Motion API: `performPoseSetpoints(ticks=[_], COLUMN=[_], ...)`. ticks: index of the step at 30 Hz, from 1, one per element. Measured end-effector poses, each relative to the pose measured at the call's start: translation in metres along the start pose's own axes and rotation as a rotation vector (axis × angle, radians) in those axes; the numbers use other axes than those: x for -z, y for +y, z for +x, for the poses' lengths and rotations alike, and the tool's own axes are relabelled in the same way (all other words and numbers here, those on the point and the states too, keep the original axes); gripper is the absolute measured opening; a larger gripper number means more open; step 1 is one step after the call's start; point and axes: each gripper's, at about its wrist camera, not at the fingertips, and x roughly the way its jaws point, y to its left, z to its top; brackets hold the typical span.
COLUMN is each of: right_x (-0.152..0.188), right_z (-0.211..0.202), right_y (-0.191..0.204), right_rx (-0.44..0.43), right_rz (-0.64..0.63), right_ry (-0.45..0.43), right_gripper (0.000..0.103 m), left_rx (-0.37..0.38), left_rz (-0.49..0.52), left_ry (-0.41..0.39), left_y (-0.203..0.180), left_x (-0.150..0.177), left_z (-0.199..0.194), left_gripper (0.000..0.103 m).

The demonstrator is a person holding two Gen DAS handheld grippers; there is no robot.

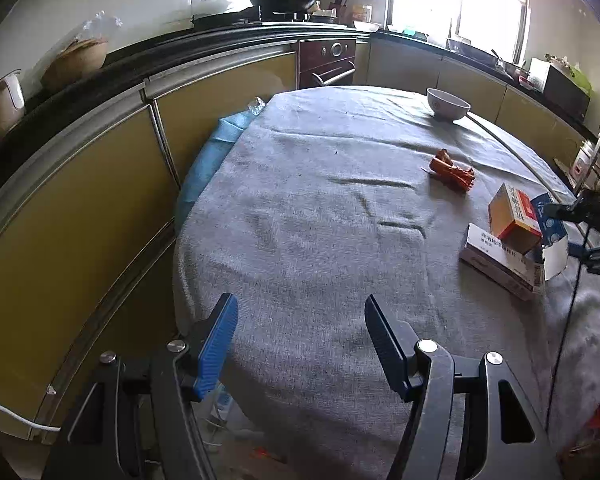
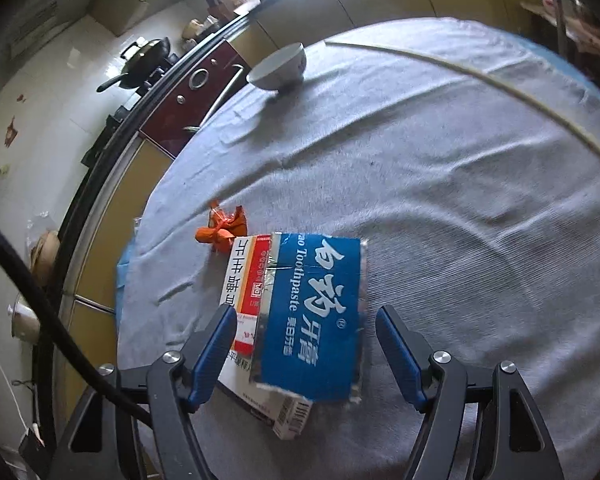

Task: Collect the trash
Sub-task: 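Grasp the blue toothpaste box with the right tool while the left grasps the red-and-white medicine box, then lift the medicine box with the left tool while the right lifts the toothpaste box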

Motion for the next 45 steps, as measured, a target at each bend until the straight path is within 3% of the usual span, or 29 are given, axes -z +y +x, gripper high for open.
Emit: performPoseSetpoints(ticks=[2,3,4,8,16,18,23,30,35,37,38,39,45], right_x=[0.003,0.005,0.007,0.016,0.026,0.030,0.041,0.053,0.057,0.057,0.058,0.058,0.061], right_z=[0.005,0.007,0.009,0.004,-0.039,-0.052,-0.080,-0.103,-0.104,-0.102,-0.101,-0.101,-0.103], right_y=[-0.002,-0.003,-0.003,-0.006,-0.025,-0.033,-0.062,-0.099,-0.111,-0.111,-0.112,-0.111,-0.107], right_rx=[-0.008,-0.020,-0.033,-0.077,-0.034,-0.025,-0.029,-0.032,-0.048,-0.049,-0.050,-0.051,-0.055], right_rz=[0.007,0.006,-0.001,-0.011,-0.079,-0.088,-0.043,0.029,0.058,0.055,0.053,0.051,0.033], right_ry=[-0.010,-0.014,-0.020,-0.041,-0.134,-0.156,-0.187,-0.211,-0.202,-0.201,-0.200,-0.201,-0.212], right_gripper=[0.074,0.071,0.061,0.054,0.054,0.054,0.054,0.054,0.054,0.054,0.054,0.054,0.054], left_rx=[0.006,0.009,0.014,0.046,0.177,0.209,0.268,0.267,0.223,0.237,0.243,0.253,0.301], left_rz=[0.003,0.007,0.012,0.033,0.077,0.099,0.164,0.181,0.162,0.142,0.136,0.132,0.119], left_ry=[-0.003,-0.003,-0.001,0.002,0.009,0.018,0.051,0.151,0.191,0.194,0.199,0.214,0.148], left_y=[-0.001,-0.003,-0.005,-0.022,-0.080,-0.102,-0.168,-0.226,-0.233,-0.230,-0.229,-0.227,-0.219], left_x=[-0.002,-0.003,-0.005,-0.011,-0.042,-0.052,-0.074,-0.087,-0.085,-0.085,-0.085,-0.085,-0.089], left_z=[0.000,0.000,0.000,0.000,0.002,0.008,0.034,0.074,0.095,0.100,0.103,0.106,0.084], left_gripper=[0.067,0.067,0.067,0.067,0.069,0.076,0.076,0.077,0.076,0.071,0.053,0.050,0.049])
